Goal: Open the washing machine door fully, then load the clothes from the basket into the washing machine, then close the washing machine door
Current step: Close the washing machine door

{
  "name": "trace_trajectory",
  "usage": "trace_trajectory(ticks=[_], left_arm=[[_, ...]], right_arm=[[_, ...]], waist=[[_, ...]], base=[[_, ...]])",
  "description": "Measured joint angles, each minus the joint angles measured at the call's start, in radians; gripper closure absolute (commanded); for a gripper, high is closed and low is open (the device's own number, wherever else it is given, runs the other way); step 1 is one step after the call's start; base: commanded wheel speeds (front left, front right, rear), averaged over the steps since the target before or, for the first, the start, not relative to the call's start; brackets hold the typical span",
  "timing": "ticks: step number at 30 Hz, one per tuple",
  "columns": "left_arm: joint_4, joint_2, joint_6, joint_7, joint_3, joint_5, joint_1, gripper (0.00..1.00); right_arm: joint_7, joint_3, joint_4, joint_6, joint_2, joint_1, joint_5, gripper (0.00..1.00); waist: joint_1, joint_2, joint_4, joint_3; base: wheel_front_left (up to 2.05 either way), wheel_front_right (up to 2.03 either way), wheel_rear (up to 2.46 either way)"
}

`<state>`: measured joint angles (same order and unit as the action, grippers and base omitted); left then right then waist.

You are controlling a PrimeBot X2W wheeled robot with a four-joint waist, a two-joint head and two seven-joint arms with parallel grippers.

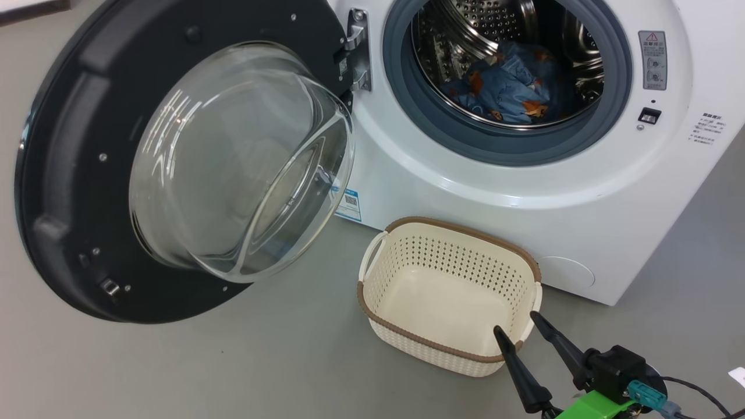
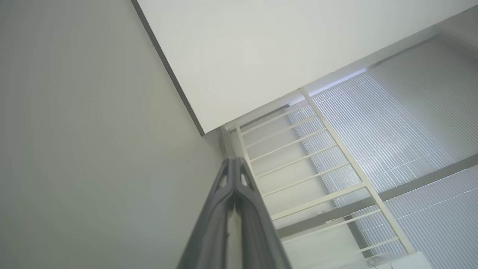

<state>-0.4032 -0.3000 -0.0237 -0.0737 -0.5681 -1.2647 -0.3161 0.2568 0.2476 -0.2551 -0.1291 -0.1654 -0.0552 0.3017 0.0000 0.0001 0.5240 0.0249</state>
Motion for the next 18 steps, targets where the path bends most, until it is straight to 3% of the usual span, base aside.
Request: trace_trajectory(ticks=[11,18], left_arm=[[-0.262,-0.066,-0.067,0.118,0.008,-0.11,-0.256,1.0],[-0.312,-0.05,-0.096,0.244,-0.002,-0.229,-0.314,1.0]], right_arm=[[0.0,-0.015,0.016,0.0,-0.041,0.06,-0.01,0.0],[0.0,-0.007,0.023,0.0,-0.082,0.06,-0.01,0.0]], waist=[[0.0,0.0,-0.023,0.024],[0.0,0.0,-0.047,0.059]], base=[[0.0,0.0,0.0],[0.0,0.0,0.0]])
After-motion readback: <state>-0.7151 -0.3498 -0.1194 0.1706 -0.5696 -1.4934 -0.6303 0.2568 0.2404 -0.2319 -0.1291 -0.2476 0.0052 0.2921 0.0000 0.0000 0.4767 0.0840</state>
